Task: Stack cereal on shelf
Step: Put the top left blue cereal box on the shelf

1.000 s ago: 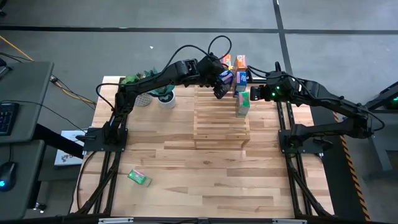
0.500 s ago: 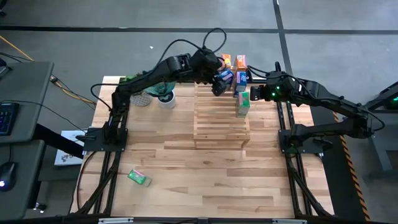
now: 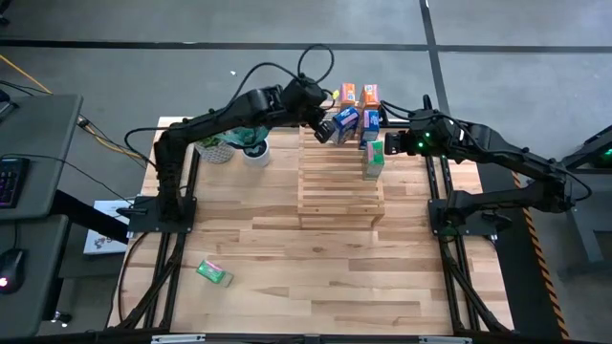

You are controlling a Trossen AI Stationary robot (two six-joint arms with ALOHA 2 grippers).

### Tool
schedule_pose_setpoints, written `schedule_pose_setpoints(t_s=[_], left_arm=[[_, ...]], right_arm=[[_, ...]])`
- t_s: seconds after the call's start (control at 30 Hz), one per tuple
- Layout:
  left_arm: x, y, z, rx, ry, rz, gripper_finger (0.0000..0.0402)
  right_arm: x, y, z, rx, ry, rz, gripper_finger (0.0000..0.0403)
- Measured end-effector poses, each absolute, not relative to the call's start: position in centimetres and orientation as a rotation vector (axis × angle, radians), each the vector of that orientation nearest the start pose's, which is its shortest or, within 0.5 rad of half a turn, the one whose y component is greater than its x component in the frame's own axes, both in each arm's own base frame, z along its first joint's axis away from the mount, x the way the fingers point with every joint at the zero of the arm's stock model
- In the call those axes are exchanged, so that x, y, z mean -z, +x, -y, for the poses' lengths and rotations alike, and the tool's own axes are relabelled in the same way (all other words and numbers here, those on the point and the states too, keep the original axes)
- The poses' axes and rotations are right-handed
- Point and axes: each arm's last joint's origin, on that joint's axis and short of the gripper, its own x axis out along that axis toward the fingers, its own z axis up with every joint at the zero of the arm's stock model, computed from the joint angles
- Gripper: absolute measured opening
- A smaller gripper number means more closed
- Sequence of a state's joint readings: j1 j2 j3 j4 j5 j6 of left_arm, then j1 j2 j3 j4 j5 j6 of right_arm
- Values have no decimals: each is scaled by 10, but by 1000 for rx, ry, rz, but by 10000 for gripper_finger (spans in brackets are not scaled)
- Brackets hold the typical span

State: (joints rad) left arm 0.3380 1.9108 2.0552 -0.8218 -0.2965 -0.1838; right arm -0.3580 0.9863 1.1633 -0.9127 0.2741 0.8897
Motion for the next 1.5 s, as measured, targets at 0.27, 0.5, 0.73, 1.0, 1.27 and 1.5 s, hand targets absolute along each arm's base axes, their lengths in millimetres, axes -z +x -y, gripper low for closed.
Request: schedule_pose_setpoints(t_s=[0.27, 0.5, 0.73, 1.0, 1.27, 1.5], left_arm=[[-356, 362, -165, -701, -330, -298, 2], [-310, 368, -166, -625, -416, -335, 0], [-300, 381, -160, -594, -447, -302, 0], [-297, 386, -149, -584, -463, -307, 0], [-297, 391, -134, -547, -466, -312, 0], [-298, 394, -126, -533, -495, -307, 0]], right_arm=[[-362, 162, 69, 894, 850, -430, 0], [-362, 162, 69, 896, 840, -432, 0], [-362, 162, 69, 896, 841, -432, 0], [-362, 162, 69, 895, 842, -426, 0], [-362, 162, 69, 895, 841, -426, 0], [-362, 162, 69, 895, 841, -426, 0]])
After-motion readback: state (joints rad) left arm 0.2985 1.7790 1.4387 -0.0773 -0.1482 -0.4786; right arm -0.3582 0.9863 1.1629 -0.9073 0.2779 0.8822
